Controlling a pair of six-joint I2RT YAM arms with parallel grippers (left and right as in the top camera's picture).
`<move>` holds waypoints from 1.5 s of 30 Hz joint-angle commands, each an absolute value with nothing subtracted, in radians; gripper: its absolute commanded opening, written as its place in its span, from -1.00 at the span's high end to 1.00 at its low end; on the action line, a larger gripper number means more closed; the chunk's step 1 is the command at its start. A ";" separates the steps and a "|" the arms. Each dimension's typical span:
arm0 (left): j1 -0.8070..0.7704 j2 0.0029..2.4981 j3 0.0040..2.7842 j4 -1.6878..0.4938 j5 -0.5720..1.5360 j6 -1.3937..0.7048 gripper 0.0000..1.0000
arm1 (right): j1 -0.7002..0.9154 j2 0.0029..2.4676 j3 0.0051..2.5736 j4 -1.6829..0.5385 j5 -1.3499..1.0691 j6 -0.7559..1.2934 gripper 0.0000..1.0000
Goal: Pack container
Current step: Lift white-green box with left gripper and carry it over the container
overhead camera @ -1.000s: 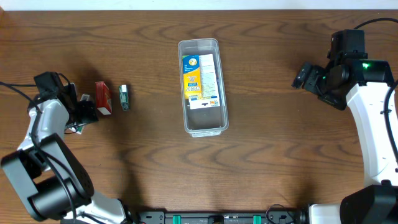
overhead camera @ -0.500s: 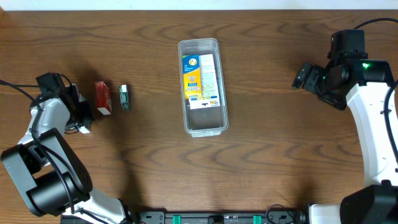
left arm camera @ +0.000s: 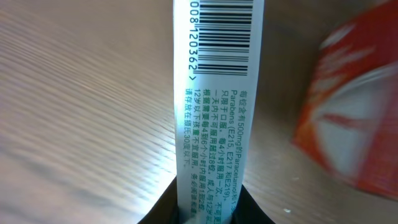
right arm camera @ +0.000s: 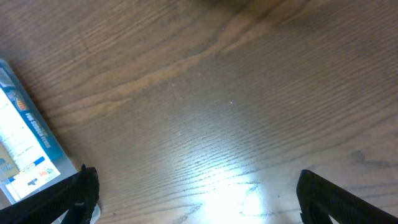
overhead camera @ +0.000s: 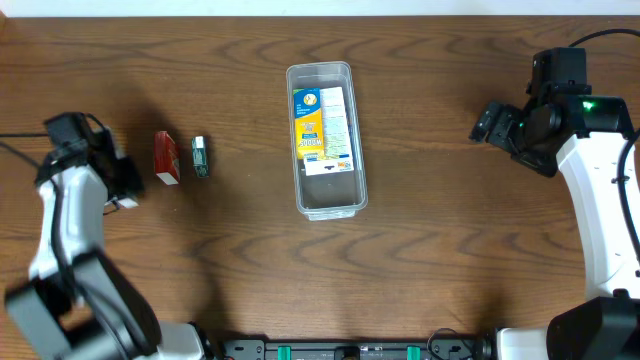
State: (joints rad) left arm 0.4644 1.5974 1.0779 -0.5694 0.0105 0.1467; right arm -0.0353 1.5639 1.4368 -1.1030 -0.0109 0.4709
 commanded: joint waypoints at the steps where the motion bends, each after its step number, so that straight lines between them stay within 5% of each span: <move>1: 0.463 1.442 1.105 -0.571 0.020 0.088 0.88 | -0.042 1.556 1.440 -1.104 -0.012 0.478 -0.99; 13: 0.200 1.132 1.105 -0.567 0.249 0.072 0.88 | -0.042 1.556 1.440 -1.104 -0.012 0.478 -0.98; 27: -0.285 1.361 1.103 -0.344 0.254 0.063 0.88 | -0.042 1.556 1.440 -1.104 -0.012 0.478 -0.98; 45: -0.365 1.650 1.104 0.062 0.254 -0.642 0.88 | -0.042 1.556 1.440 -1.104 -0.012 0.478 -0.99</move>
State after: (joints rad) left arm -0.3492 1.6314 1.0874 0.0551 0.2554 -0.5137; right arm -0.0353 1.5639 1.4368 -1.1030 -0.0109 0.4709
